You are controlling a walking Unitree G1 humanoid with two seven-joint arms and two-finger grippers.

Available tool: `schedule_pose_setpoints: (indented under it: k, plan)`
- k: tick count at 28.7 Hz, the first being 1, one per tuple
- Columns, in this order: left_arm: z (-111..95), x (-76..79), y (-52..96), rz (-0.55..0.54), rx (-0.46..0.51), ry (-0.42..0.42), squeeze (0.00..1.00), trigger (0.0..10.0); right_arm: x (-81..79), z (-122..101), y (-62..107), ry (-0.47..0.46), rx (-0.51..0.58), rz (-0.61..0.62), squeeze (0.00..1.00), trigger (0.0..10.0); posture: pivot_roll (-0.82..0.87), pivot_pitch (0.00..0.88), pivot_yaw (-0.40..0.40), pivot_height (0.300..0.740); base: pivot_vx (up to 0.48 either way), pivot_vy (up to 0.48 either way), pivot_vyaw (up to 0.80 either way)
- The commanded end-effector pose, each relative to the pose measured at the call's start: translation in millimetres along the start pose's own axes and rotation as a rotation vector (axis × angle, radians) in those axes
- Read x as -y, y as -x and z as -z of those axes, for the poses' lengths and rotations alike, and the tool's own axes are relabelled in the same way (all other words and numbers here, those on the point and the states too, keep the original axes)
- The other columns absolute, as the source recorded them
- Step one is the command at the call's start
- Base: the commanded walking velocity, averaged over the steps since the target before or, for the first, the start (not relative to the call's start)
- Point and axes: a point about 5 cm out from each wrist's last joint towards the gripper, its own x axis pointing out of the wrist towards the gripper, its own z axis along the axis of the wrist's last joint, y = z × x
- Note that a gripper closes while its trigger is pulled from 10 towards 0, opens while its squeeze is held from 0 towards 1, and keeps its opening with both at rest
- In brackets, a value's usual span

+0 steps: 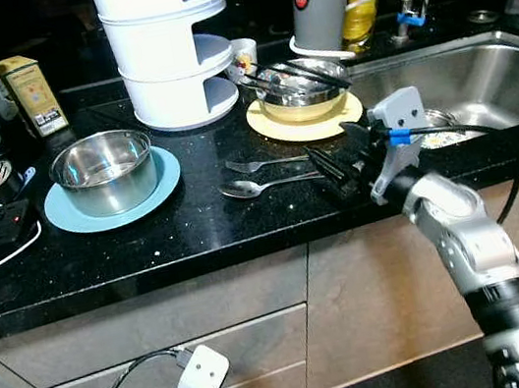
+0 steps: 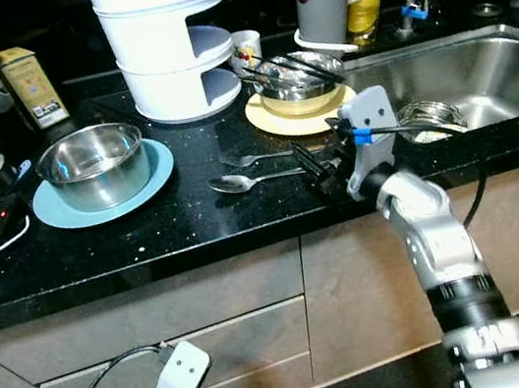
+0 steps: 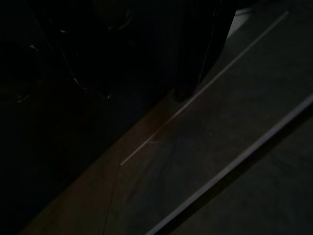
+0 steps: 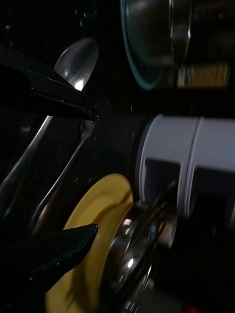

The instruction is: Kitchen organization

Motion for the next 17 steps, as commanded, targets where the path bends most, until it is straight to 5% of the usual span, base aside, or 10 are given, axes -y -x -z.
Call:
schedule_pose_setpoints:
  k: [1, 9, 14, 16, 17]
  plan:
    - [6.8, 2.2, 1.8, -0.011, -0.025, 0.036, 0.0, 10.0, -0.9, -0.3, -3.1, 0.034, -0.011, -0.042, 0.0, 10.0, -0.07, 0.135, -0.03, 0.74, 0.0, 0.0, 0.0]
    - [4.7, 5.2, 6.4, -0.01, 0.008, 0.048, 0.0, 10.0, -6.3, -3.2, -24.6, 0.017, -0.04, -0.253, 0.0, 10.0, -0.07, 0.154, -0.055, 0.74, 0.0, 0.0, 0.0]
    - [-4.1, 6.0, 14.0, 0.02, 0.067, 0.073, 0.0, 10.0, -12.6, -3.1, -34.6, -0.095, -0.063, -0.447, 0.0, 10.0, -0.05, 0.181, -0.076, 0.74, 0.0, 0.0, 0.0]
    - [-6.8, 4.8, 17.2, 0.026, 0.081, 0.076, 0.0, 10.0, -16.0, -1.4, -36.4, -0.114, -0.086, -0.513, 0.09, 10.0, -0.04, 0.19, -0.082, 0.74, 0.0, 0.0, 0.0]
    - [-9.9, 2.0, 22.5, 0.026, 0.095, 0.077, 0.0, 10.0, -20.0, 0.9, -39.9, -0.126, -0.125, -0.591, 0.95, 10.0, -0.03, 0.202, -0.089, 0.74, 0.0, 0.0, 0.0]
